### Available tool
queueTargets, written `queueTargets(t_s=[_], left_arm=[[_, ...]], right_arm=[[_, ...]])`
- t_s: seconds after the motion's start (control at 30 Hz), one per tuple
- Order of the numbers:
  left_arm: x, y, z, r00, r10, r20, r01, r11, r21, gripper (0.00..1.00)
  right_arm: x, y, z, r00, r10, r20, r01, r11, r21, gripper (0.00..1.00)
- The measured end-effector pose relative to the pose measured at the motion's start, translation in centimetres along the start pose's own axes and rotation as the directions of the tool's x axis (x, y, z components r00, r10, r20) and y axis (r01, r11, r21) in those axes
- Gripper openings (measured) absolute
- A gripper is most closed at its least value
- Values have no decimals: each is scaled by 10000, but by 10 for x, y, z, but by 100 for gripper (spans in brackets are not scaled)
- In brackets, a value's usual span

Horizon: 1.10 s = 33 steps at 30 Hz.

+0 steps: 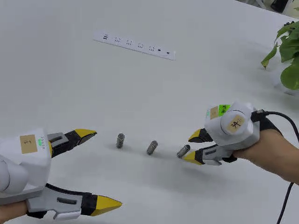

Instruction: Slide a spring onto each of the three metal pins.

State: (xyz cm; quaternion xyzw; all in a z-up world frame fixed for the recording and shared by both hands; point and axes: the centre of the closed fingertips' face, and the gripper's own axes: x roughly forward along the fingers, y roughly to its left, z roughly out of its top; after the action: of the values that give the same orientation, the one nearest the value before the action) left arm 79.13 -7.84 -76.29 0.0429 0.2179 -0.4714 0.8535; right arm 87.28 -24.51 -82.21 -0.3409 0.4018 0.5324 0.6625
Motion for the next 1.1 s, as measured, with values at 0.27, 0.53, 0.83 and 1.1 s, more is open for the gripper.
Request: queueTargets(t_s=[0.27, 0.53, 0.83, 1.1], left_arm=[[-9, 2, -3, 9994, 139, -330, -132, 9997, 219, 97], [-20, 6, -8, 9973, 380, -626, -357, 9987, 360, 99], [-27, 8, -10, 9957, 638, -665, -622, 9977, 270, 100], [-31, 10, -21, 9927, 805, -898, -791, 9967, 190, 100]], right_arm=[[-33, 12, -14, 9911, -751, 1101, 585, 9875, 1465, 45], [-59, 27, -34, 9679, -1445, 2056, 881, 9612, 2613, 60], [-75, 48, -40, 9361, -1991, 2901, 1051, 9451, 3096, 77], [-76, 57, -49, 9158, -2311, 3286, 1041, 9266, 3614, 80]])
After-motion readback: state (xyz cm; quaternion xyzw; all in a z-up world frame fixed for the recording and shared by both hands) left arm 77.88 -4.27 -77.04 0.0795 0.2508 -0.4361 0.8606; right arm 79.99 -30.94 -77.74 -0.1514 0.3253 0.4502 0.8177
